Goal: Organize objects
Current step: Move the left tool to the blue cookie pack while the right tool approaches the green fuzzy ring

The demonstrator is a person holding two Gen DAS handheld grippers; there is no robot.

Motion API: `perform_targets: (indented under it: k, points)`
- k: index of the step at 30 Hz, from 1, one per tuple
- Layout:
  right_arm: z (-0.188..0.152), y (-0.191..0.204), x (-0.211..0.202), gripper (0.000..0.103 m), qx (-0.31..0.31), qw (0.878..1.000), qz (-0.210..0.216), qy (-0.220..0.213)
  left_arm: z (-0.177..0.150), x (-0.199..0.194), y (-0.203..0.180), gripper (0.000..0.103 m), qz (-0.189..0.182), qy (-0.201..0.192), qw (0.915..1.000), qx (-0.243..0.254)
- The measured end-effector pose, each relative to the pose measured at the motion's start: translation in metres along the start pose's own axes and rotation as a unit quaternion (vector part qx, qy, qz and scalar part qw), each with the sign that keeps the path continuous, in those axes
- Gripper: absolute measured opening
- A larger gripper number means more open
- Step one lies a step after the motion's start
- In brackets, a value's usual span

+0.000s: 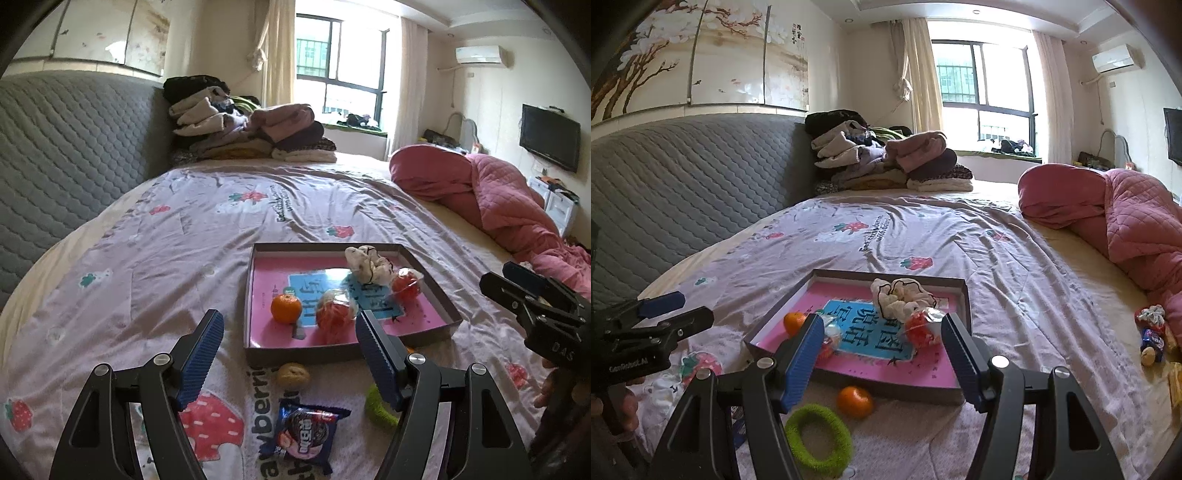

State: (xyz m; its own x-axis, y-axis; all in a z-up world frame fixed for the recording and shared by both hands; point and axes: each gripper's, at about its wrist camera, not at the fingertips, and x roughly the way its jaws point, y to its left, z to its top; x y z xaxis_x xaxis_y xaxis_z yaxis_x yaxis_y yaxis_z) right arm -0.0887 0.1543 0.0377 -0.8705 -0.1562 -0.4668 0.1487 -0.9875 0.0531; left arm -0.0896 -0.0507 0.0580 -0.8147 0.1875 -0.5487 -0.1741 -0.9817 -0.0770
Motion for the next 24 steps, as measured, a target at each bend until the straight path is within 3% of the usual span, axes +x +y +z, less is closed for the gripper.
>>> perform_targets:
  k: [21, 24]
  points:
    - [-0.013, 0.013, -0.001, 0.066, -0.008, 1.000, 0.017, 0.014, -0.016, -0.005, 0.004, 0.075, -0.017, 0.013, 0.9997, 0.012]
    - [-0.013, 0.013, -0.002, 0.065, -0.015, 1.000, 0.005, 0.008, -0.017, -0.004, 0.004, 0.075, -0.015, 0.015, 0.9997, 0.013]
